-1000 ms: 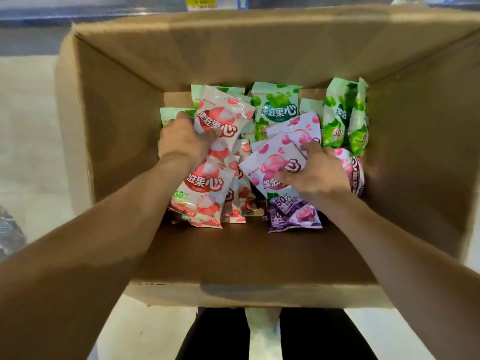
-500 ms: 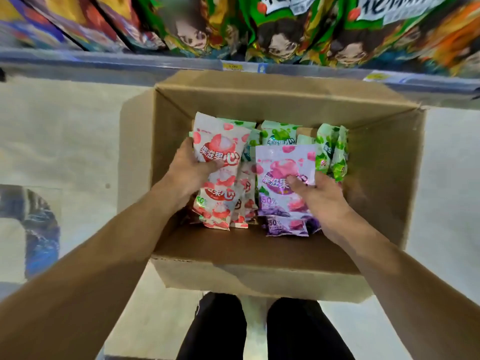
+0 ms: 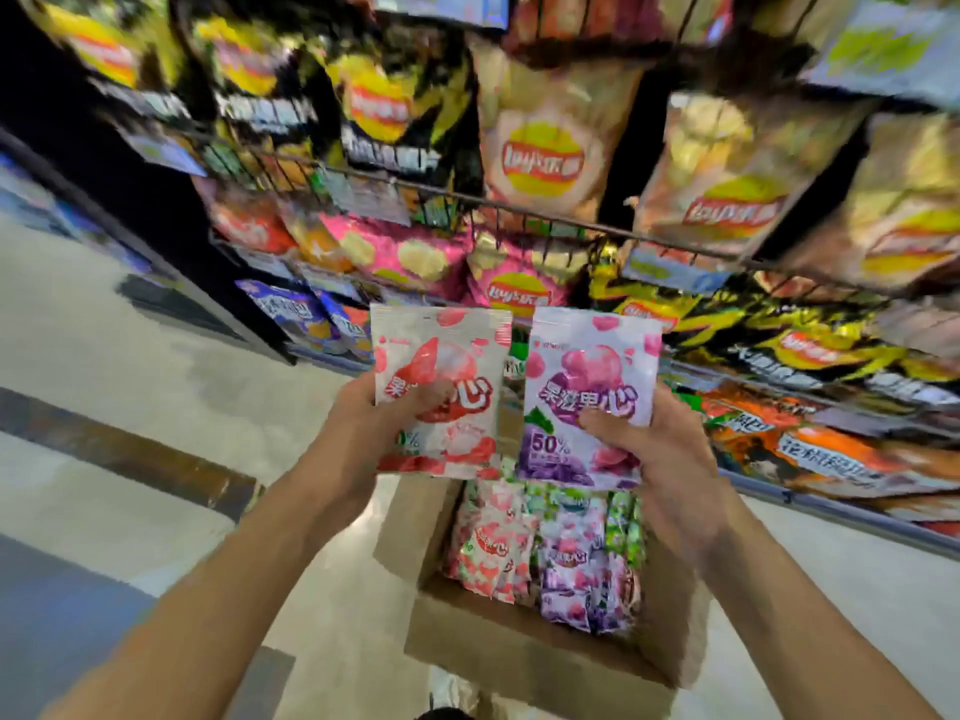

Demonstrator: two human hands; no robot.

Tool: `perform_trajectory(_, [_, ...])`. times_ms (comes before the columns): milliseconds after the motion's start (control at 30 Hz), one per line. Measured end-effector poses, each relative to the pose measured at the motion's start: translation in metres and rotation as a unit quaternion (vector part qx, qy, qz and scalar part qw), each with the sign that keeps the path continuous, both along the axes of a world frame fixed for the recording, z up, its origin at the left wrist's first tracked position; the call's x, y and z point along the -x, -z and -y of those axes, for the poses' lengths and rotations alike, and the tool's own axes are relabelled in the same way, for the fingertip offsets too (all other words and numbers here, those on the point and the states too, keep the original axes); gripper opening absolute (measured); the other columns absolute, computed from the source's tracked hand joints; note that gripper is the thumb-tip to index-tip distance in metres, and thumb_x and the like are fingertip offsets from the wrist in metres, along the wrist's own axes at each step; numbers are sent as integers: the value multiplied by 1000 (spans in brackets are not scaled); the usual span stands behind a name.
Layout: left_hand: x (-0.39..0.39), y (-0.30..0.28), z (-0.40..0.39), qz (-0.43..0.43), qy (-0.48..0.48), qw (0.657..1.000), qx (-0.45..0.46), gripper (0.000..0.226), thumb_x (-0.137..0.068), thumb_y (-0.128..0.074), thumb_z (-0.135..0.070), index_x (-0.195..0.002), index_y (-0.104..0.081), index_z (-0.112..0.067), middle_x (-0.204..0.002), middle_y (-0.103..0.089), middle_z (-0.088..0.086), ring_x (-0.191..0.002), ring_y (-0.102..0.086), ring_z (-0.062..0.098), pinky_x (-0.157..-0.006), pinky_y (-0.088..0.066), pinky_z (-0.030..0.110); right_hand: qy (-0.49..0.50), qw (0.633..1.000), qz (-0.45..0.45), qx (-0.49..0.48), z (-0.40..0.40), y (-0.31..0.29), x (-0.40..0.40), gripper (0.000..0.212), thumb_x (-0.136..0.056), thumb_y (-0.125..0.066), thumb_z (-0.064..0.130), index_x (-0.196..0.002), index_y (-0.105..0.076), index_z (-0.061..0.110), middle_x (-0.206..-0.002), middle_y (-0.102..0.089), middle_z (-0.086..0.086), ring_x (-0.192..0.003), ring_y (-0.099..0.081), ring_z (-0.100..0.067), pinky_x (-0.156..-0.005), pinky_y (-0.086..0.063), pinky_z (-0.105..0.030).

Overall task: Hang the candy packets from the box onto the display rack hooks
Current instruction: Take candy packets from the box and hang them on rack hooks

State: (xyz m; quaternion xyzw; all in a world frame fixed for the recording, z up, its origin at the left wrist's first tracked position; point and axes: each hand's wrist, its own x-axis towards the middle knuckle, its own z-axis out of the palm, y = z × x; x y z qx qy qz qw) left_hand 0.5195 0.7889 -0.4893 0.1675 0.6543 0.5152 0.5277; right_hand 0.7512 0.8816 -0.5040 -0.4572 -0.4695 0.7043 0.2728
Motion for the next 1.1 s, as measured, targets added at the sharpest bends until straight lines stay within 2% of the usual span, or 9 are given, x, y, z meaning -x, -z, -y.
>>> perform_trajectory(233, [32, -222, 55, -61, -121, 984, -114, 34, -70, -75, -22, -102, -74, -10, -91, -80, 10, -69, -76, 23, -63, -64, 37, -19, 993, -98, -64, 15, -210, 63, 44, -57, -85, 8, -99, -73, 15, -85, -79, 0, -70, -74, -14, -63, -58, -29])
perform_trajectory(333, [35, -284, 94, -71, -180, 973, -129, 35, -73, -83, -19, -105, -76, -8, -100, -78, 18, -71, -76, 26, -61, -63, 37, -71, 988, -113, -74, 44, -280, 94, 40, -67, -83, 8, -106, -72, 6, -96, -79, -10, -82, -76, -23, -74, -62, -35])
perform_trajectory(400, [40, -321, 121, -90, -219, 961, -142, 8, -81, -77, -13, -89, -81, -13, -97, -78, 16, -66, -76, 20, -56, -61, 31, -110, 982, -128, -87, 60, -319, 115, 25, -76, -80, 5, -100, -74, 10, -95, -79, -8, -83, -76, -22, -80, -61, -37])
perform_trajectory(467, [48, -356, 147, -114, -251, 949, -150, 16, -87, -72, -9, -81, -83, -19, -91, -80, 11, -68, -76, 19, -59, -62, 31, -142, 975, -147, -88, 75, -354, 139, 29, -73, -80, 14, -101, -74, 10, -100, -78, -12, -88, -75, -27, -86, -59, -44])
perform_trajectory(533, [59, -385, 175, -133, -283, 937, -154, 14, -87, -74, -13, -99, -79, -9, -91, -80, 12, -71, -77, 23, -62, -63, 33, -168, 967, -165, -93, 92, -384, 162, 47, -63, -88, 30, -102, -75, 9, -105, -77, -17, -92, -74, -33, -90, -57, -52])
perform_trajectory(600, [74, -408, 205, -148, -310, 925, -160, 26, -84, -77, -19, -107, -74, -6, -96, -79, 14, -77, -77, 29, -68, -64, 37, -202, 958, -176, -105, 111, -406, 187, 52, -59, -92, 37, -99, -76, 8, -104, -77, -17, -94, -72, -35, -89, -57, -49])
perform_trajectory(733, [109, -435, 257, -158, -343, 913, -154, 26, -85, -79, -21, -107, -71, -10, -97, -80, 12, -87, -77, 33, -79, -64, 44, -283, 932, -177, -140, 145, -435, 232, 10, -85, -75, 11, -86, -70, 3, -83, -74, -10, -80, -68, -29, -71, -54, -36])
perform_trajectory(833, [141, -447, 287, -175, -363, 900, -168, 21, -87, -78, -22, -104, -70, -12, -94, -80, 8, -84, -78, 28, -70, -65, 36, -305, 921, -177, -165, 175, -450, 265, 10, -85, -74, 11, -88, -68, 4, -77, -74, -2, -72, -70, -23, -58, -52, -25])
perform_trajectory(1100, [238, -464, 350, -185, -337, 903, -192, 25, -88, -76, -22, -109, -68, -10, -95, -80, 9, -87, -78, 31, -82, -63, 46, -266, 921, -198, -203, 235, -466, 362, 21, -89, -71, 6, -108, -63, 9, -70, -69, 4, -52, -60, -7, -43, -41, -16])
